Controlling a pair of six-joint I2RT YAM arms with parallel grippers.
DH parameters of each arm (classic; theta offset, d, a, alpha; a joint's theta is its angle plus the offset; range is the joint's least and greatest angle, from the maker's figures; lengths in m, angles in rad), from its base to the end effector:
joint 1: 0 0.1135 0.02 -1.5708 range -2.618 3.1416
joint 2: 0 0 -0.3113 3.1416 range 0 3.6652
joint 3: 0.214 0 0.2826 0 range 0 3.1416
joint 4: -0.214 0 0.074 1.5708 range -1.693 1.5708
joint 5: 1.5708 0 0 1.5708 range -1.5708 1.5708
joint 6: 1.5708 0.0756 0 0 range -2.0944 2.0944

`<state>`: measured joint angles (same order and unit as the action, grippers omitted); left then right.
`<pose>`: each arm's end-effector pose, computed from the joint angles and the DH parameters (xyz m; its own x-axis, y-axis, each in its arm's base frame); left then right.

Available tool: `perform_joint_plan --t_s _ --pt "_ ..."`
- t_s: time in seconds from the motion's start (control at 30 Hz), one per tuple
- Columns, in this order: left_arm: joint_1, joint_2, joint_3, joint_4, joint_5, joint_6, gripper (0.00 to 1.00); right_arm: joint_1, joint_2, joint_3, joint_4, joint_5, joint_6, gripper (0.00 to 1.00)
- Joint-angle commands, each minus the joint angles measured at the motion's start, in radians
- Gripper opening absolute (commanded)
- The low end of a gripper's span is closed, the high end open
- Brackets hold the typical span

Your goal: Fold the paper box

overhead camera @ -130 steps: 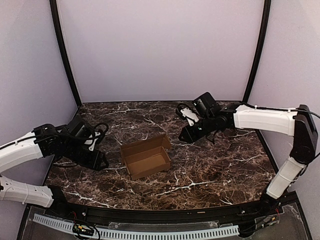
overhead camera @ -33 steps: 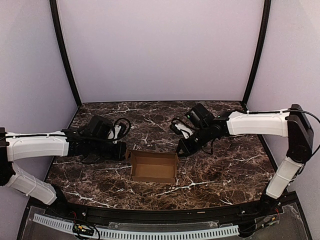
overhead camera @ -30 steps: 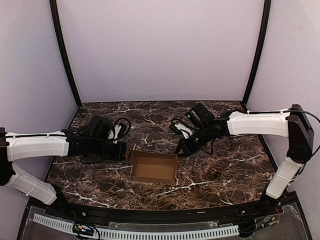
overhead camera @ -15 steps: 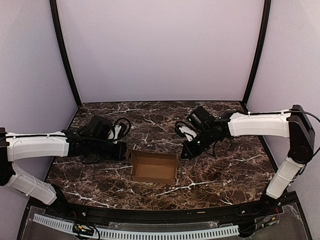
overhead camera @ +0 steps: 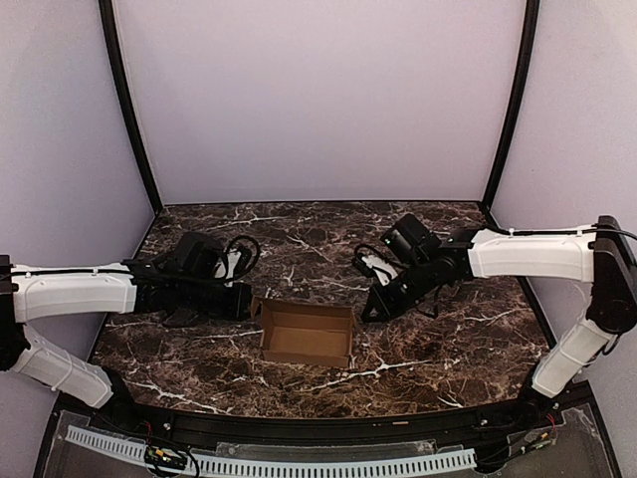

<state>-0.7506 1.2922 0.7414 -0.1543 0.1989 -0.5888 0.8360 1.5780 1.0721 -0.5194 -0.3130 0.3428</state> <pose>0.2194 -0.2250 0.2234 -0.8266 0.0265 -0.5622 0.3843 0.7563 -0.5294 0.2299 0.2891 0.2187 -0.8131 -0.4228 -0.4002 -0.5731 0.7023 0.4223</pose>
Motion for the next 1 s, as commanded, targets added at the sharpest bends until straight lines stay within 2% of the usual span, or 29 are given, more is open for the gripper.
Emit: perform_joint_plan --t_s 0.0,0.47,0.97 --pt "-0.003 -0.028 -0.023 0.0 0.014 -0.01 0.01 0.022 0.003 -0.018 0.064 -0.064 0.032 0.0" --pt "-0.005 -0.019 -0.034 0.019 0.08 -0.025 0.01 0.038 0.049 -0.014 0.175 -0.143 0.087 0.0" --pt "-0.013 -0.007 -0.033 0.018 0.098 -0.007 0.01 0.04 0.055 0.009 0.23 -0.133 0.132 0.0"
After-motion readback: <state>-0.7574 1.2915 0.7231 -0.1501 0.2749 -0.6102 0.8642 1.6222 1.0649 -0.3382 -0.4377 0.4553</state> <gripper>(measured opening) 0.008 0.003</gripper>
